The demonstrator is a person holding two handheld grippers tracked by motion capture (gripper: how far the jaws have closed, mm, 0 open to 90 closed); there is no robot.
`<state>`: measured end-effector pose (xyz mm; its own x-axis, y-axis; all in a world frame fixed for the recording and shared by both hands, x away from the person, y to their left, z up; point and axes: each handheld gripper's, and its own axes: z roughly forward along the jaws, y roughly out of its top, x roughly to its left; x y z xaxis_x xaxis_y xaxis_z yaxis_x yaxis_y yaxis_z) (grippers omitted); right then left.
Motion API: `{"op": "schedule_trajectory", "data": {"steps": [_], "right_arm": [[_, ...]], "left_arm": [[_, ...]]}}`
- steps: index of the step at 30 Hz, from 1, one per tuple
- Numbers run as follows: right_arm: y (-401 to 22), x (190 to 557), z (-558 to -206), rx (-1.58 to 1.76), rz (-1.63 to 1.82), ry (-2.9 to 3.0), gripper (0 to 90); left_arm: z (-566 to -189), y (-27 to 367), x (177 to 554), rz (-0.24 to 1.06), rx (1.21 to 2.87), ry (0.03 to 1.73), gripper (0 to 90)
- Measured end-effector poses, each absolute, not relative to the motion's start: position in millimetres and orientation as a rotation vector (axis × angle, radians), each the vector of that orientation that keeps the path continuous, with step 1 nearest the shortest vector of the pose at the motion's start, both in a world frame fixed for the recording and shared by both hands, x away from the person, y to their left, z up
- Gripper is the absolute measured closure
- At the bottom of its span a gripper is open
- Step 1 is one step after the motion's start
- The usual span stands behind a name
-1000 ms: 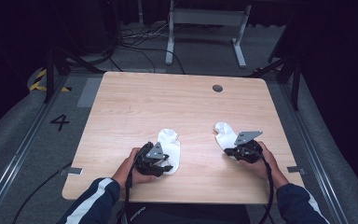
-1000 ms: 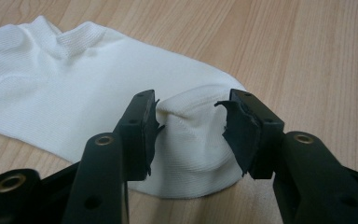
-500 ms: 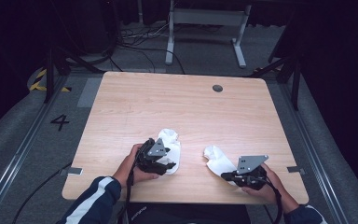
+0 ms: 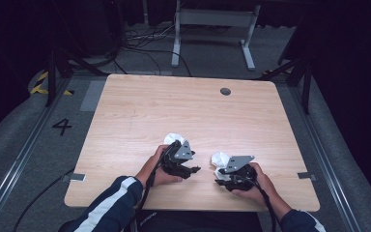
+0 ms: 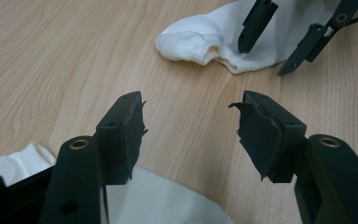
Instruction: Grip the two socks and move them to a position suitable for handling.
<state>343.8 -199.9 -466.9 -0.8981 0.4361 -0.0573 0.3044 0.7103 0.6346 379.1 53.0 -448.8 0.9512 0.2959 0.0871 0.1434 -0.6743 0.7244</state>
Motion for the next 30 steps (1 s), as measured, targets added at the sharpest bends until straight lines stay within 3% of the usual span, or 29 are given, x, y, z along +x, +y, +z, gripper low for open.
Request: {"op": "schedule_trajectory", "data": {"steps": [3, 5, 7, 24, 28, 30], "right_arm": [[-192, 348, -466, 0.59, 0.94, 2.712, 74.4], [-189, 348, -466, 0.582, 0.943, 2.719, 77.1], [-184, 347, -465, 0.532, 0.935, 2.738, 86.1], [-195, 306, -422, 0.281, 1.177, 2.734, 88.3], [-196, 303, -417, 0.266, 1.228, 2.731, 88.2], [-199, 304, -415, 0.275, 1.257, 2.724, 88.2]], "left_arm": [[-448, 56, 378, 0.254, 2.314, 0.318, 40.9], [-448, 57, 378, 0.26, 2.307, 0.313, 40.9], [-447, 58, 377, 0.261, 2.315, 0.3, 41.0], [-458, 33, 349, 0.192, 2.398, 0.037, 30.4], [-463, 32, 349, 0.161, 2.404, 0.041, 39.5], [-463, 33, 350, 0.166, 2.408, 0.011, 49.5]]}}
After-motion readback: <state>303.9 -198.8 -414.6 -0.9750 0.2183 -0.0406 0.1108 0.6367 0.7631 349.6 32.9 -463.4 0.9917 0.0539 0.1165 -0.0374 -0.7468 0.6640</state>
